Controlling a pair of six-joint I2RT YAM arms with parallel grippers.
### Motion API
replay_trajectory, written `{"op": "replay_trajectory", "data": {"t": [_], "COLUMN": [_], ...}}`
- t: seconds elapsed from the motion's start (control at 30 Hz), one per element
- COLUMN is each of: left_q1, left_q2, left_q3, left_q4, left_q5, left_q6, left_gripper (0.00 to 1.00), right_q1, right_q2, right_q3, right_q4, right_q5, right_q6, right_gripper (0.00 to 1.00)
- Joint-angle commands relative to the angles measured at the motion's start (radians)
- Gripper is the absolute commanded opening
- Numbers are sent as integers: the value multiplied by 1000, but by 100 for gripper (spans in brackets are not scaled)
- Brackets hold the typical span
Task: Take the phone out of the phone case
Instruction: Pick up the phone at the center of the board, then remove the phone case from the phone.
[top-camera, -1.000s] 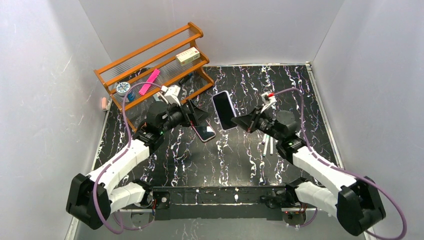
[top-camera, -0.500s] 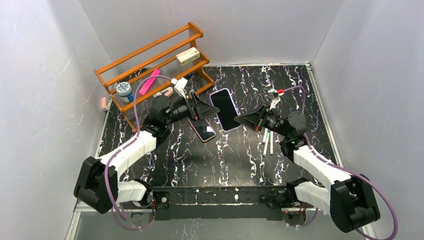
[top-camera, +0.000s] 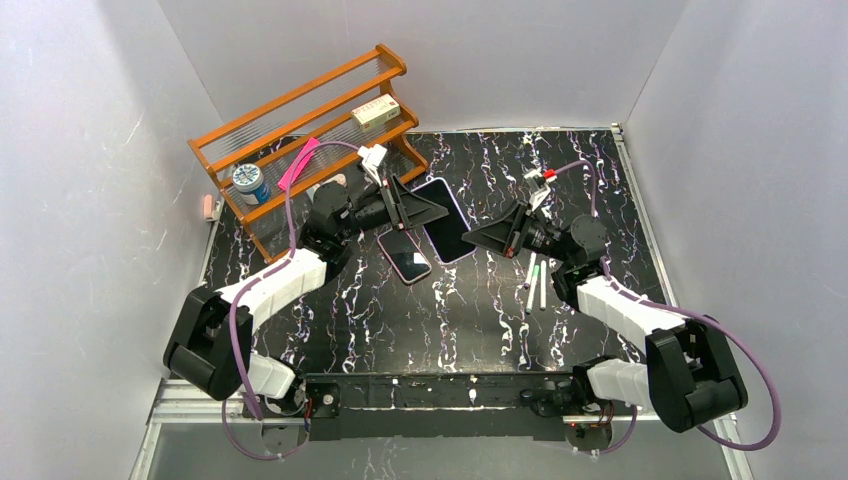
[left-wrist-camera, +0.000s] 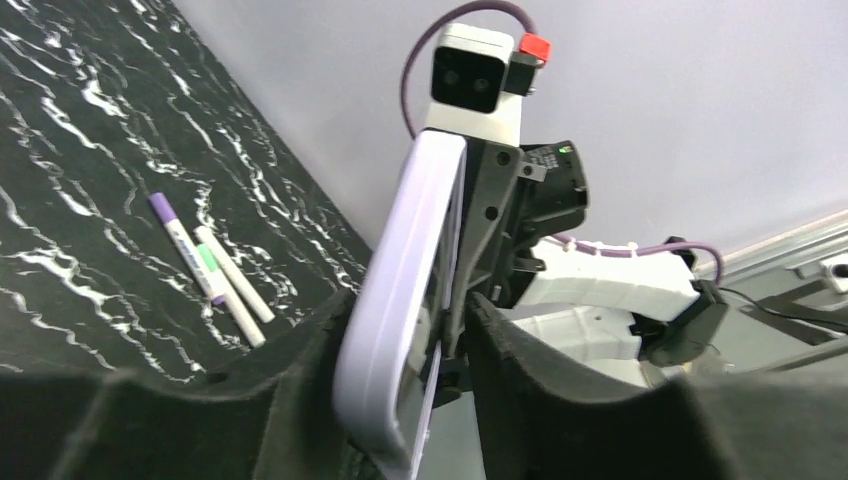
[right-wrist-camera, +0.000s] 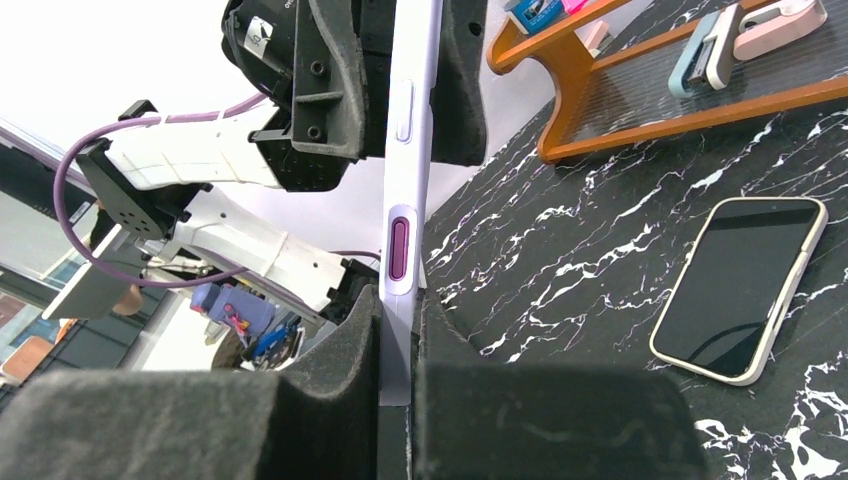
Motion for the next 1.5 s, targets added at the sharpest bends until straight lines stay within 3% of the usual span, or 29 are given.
{"op": "replay_trajectory", "data": {"t": [0.0, 0.13, 0.23, 0.4, 0.5, 0.6, 0.8, 1.1, 1.47], "left_q1": [-7, -7, -7, -7, -7, -7, -10, -11, -13], "left_q2": [-15, -37, -62, -95, -104, -120, -157, -175, -170], "left_q3": [2, -9, -25, -61, -79, -103, -154, -199, -196], "left_q4": [85, 96, 97, 98, 104, 123, 165, 203, 211], "left_q5": [40, 27, -10, -103, -177, -256, -382, -430, -414], "left_q6": [-17, -22, -25, -58, -94, -133, -189, -227, -263], "left_gripper": [35, 16, 0, 0, 0, 0, 0, 0, 0], "right_q1": [-3, -2, -1, 25, 59, 99, 180, 249, 255], "right_q2": [19, 36, 21, -14, -31, -46, -21, 50, 119], "right_q3": [84, 94, 76, 41, 5, -42, -122, -110, -43], "right_q4": [136, 132, 123, 84, 98, 116, 224, 318, 366], "right_q5": [-22, -24, 0, 63, 120, 208, 323, 350, 342], "right_q6": [18, 12, -14, -80, -103, -121, -146, -145, -155], "right_gripper": [1, 5, 25, 58, 70, 76, 79, 77, 62]}}
